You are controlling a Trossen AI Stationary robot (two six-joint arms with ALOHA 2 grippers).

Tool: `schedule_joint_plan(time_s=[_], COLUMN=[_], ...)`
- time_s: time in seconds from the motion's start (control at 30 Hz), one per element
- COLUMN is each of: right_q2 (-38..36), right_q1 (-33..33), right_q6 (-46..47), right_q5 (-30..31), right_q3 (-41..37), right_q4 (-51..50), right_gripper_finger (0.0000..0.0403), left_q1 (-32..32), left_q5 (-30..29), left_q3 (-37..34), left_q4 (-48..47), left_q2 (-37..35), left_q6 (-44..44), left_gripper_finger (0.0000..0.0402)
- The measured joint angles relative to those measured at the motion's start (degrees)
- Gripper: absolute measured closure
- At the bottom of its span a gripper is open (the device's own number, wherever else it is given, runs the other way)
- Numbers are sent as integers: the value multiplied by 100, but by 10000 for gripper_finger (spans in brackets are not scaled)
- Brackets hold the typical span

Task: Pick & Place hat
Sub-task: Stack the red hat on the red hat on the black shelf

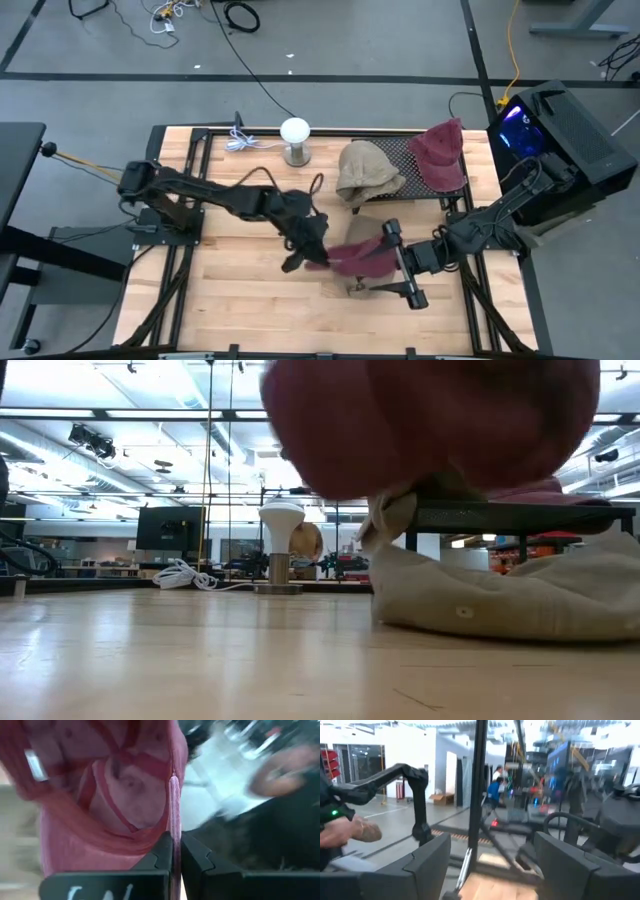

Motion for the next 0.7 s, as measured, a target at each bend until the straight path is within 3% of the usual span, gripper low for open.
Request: schedule_joint_plan(time_s=[0.17,0.27,0.47,0.7], right_q2=[-4,-4,13,86], right_q1=[0,0,0,-89], right_q6=[-652,-747,-758,-762], right_q5=[3,2,272,880], right_q3=[0,0,0,0], right_q4=[408,437,296,382], right_gripper_finger=[115,115,115,115], left_q1=[186,244,406,769], left_q5=[1185,1372,1147,352], left_q3=[-1,-2,0,10], left_q4=[-415,-431,-502,-604], left_q2=[-846,-1338,-2274,-2952], left_q6=[-1508,-2313,-3593,-4441], left_gripper_finger=[385,383,378,379])
